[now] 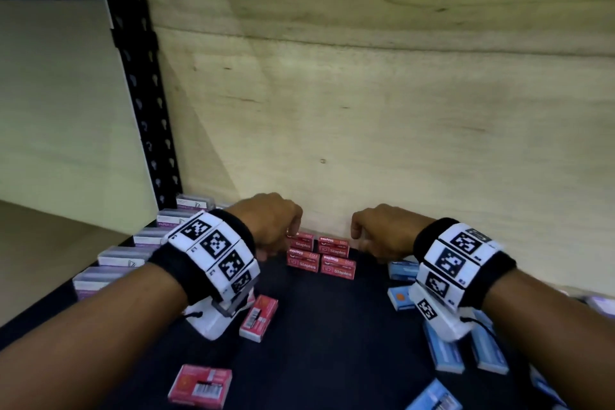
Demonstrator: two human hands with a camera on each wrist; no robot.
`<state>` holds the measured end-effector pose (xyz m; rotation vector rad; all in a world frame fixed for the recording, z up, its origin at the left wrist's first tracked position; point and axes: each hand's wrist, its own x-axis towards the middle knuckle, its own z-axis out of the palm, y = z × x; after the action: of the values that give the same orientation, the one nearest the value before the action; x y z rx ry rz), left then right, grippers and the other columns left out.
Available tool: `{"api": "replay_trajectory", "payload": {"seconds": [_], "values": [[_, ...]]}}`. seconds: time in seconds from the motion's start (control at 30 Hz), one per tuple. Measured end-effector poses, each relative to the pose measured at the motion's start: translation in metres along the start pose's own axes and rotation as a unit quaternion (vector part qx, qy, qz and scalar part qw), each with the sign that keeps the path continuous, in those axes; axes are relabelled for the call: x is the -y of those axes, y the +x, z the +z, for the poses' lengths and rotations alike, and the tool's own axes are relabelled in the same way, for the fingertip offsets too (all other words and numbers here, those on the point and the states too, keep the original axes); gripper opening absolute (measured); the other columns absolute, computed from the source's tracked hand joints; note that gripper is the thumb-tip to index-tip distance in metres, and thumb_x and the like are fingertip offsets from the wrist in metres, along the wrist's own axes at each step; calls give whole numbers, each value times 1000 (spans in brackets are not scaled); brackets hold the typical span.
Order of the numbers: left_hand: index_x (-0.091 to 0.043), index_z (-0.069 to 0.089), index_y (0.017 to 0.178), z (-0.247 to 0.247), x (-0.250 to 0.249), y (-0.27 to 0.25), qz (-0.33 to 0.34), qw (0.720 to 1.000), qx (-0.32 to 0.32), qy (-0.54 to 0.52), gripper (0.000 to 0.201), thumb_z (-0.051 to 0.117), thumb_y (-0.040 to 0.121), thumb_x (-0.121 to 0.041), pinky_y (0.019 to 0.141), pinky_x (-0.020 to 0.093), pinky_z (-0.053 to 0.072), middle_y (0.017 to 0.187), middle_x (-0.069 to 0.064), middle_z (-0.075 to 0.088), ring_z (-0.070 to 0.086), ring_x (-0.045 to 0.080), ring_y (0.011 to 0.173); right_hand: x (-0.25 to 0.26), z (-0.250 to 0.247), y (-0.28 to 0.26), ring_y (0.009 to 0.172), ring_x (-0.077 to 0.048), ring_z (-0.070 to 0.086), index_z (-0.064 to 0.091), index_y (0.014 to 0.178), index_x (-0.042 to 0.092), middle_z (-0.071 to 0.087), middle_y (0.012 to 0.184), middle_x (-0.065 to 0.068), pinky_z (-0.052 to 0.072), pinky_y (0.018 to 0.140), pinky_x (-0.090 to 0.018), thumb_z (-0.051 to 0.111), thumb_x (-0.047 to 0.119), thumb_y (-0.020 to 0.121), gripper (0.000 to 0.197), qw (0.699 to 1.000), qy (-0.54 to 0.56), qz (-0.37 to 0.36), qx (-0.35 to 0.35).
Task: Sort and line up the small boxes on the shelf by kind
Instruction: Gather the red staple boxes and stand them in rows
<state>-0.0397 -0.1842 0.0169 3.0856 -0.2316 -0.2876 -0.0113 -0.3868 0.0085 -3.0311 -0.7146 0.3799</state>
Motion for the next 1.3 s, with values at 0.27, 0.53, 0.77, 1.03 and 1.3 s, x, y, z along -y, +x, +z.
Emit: {"api": "replay_trajectory", "payload": {"seconds": [0.27,0.53,0.77,1.03,1.3], "values": [[-30,64,119,-9,-2,29,9,995,-7,94,30,70,90,-31,70,28,41,81,-11,45,46,6,62,-1,3,25,73,-17,74,70,106,14,77,85,-4,59,78,-34,64,35,95,24,1000,-4,-13,28],[-28,72,106,-2,-3,49,25,993,15,117,24,77,83,-29,72,30,46,109,-3,64,57,17,86,-8,8,32,70,-17,69,70,101,12,76,85,-6,55,75,-32,64,31,95,20,999,-22,-12,30],[-28,74,103,-1,-13,55,48,994,12,96,24,79,80,-31,73,30,48,104,-6,67,62,17,93,-22,8,23,85,-22,70,71,99,12,74,92,-5,49,67,-28,68,35,92,24,999,-39,-4,29],[-29,69,106,-7,-5,40,32,998,2,62,26,76,82,-37,71,28,43,90,-10,54,55,13,85,-22,4,12,94,-25,66,67,110,12,69,105,-8,54,81,-36,61,42,95,35,998,-62,0,3],[-30,69,110,3,6,17,33,998,44,44,34,78,80,-42,75,29,46,88,-14,56,58,14,89,1,8,-7,92,-20,62,61,111,24,65,106,-1,52,80,-35,52,53,96,34,998,-48,-30,-4]]}}
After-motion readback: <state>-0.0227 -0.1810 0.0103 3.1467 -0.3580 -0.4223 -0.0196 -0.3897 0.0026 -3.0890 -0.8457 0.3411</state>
